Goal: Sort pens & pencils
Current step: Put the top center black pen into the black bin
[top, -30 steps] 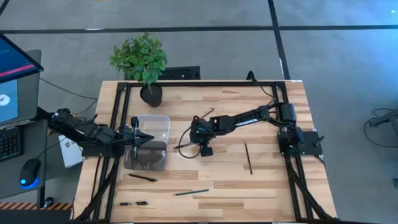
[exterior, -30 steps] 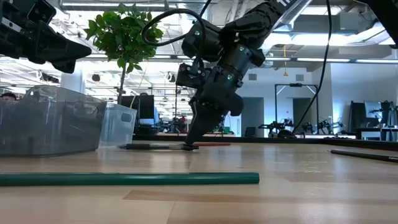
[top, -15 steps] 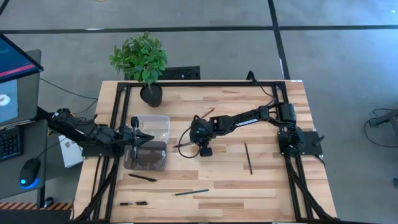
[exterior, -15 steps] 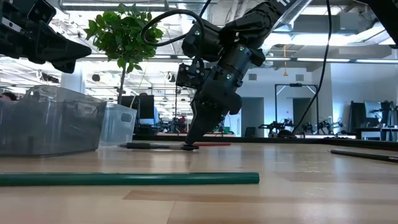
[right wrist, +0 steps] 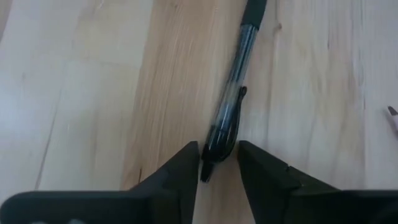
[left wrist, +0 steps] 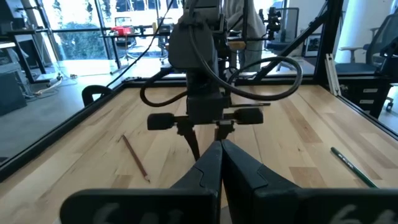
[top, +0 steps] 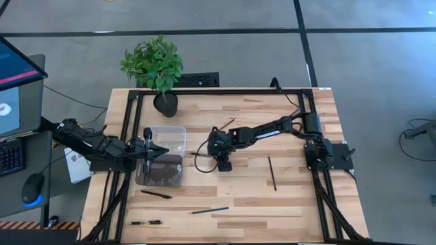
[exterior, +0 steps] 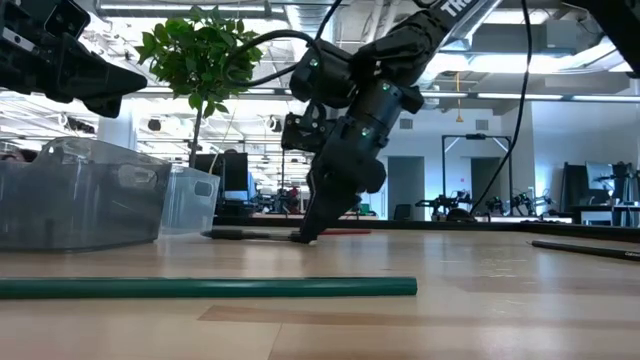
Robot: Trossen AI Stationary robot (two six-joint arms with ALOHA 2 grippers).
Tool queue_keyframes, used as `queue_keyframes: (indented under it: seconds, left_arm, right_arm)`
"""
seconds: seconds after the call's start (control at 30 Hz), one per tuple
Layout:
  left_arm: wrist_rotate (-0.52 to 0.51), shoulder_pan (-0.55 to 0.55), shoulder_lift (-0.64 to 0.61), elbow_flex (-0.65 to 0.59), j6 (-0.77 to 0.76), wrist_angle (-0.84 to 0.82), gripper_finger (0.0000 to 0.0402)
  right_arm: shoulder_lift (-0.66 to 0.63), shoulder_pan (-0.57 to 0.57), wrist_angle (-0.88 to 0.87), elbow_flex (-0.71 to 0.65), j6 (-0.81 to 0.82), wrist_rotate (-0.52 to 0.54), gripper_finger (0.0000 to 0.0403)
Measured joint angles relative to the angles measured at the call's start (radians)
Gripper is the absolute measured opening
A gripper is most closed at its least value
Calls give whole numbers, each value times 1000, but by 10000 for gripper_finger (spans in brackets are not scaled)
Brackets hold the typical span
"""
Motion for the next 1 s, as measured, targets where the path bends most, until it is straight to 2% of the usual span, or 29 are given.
queue_keyframes:
  seconds: [0.17, 0.47, 0.73, 1.0]
  left_arm:
    - [0, 0, 0, 0, 0, 0, 0]
    - [0, 0, 0, 0, 0, 0, 0]
    - [0, 0, 0, 0, 0, 0, 0]
    - [0, 0, 0, 0, 0, 0, 0]
  right_arm:
    - [5, 0, 3, 0, 10, 1, 143]
    - [6, 1, 14, -1, 10, 6, 60]
    - [7, 1, 18, -2, 10, 22, 75]
    - [8, 1, 32, -4, 11, 36, 60]
